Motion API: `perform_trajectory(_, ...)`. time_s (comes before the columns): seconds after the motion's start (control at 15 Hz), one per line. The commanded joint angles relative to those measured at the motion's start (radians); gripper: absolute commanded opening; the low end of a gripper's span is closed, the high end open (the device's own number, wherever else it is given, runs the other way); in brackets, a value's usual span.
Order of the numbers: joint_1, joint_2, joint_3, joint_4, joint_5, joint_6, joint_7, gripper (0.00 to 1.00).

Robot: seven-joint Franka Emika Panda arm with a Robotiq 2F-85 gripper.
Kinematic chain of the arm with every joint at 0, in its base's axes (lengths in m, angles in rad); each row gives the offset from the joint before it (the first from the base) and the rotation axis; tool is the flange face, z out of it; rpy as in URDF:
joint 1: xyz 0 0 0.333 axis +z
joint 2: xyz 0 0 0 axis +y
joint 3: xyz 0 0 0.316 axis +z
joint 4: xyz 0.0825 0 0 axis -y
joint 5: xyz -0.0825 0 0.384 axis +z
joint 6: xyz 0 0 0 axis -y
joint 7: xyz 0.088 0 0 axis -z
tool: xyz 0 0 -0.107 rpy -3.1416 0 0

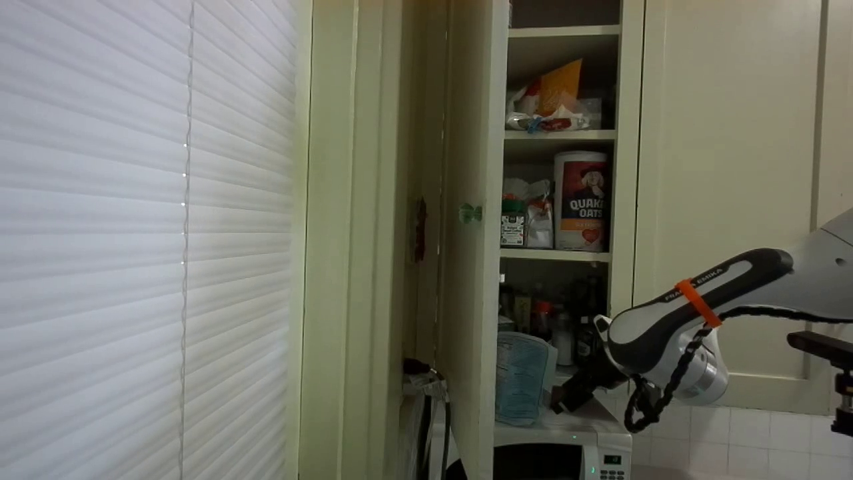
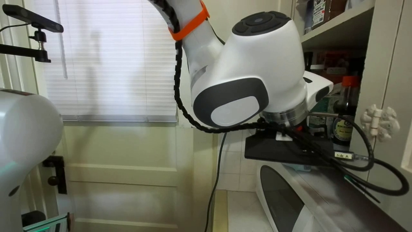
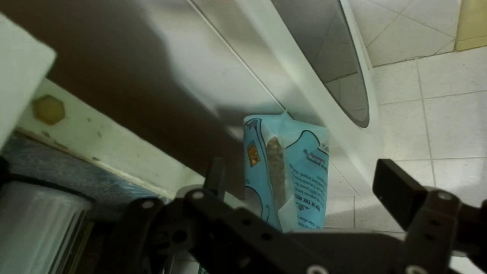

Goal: Move the blue and white packet to the second shelf from the top

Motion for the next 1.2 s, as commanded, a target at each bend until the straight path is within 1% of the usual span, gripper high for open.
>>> perform_trajectory(0.0, 0.09, -0.047, -0.099, 0.036, -0.104, 0.009, 0.054, 0.98)
perform_trajectory(0.2, 0.143, -0.061, -0.148, 0.057, -0.16, 0.005, 0.092, 0.9)
perform_trajectory(0.27, 0.161, -0.063, -0.165, 0.063, -0.171, 0.005, 0.105, 0.83)
perform_trajectory(0.4, 0.188, -0.072, -0.189, 0.072, -0.194, 0.001, 0.127, 0.77)
perform_trajectory(0.47, 0.202, -0.072, -0.202, 0.076, -0.201, 0.003, 0.138, 0.68)
perform_trajectory(0.6, 0.227, -0.075, -0.225, 0.082, -0.219, 0.009, 0.156, 0.65)
perform_trajectory(0.67, 0.236, -0.074, -0.235, 0.085, -0.227, 0.019, 0.164, 0.59)
perform_trajectory(0.73, 0.248, -0.075, -0.246, 0.088, -0.235, 0.028, 0.173, 0.65)
perform_trajectory(0.87, 0.268, -0.076, -0.264, 0.096, -0.251, 0.043, 0.186, 0.64)
perform_trajectory(0.93, 0.276, -0.08, -0.271, 0.099, -0.259, 0.052, 0.192, 0.69)
perform_trajectory(1.0, 0.286, -0.079, -0.28, 0.103, -0.267, 0.06, 0.199, 0.64)
perform_trajectory(1.07, 0.296, -0.081, -0.289, 0.107, -0.275, 0.068, 0.204, 0.61)
perform_trajectory(1.13, 0.305, -0.082, -0.297, 0.11, -0.28, 0.074, 0.211, 0.62)
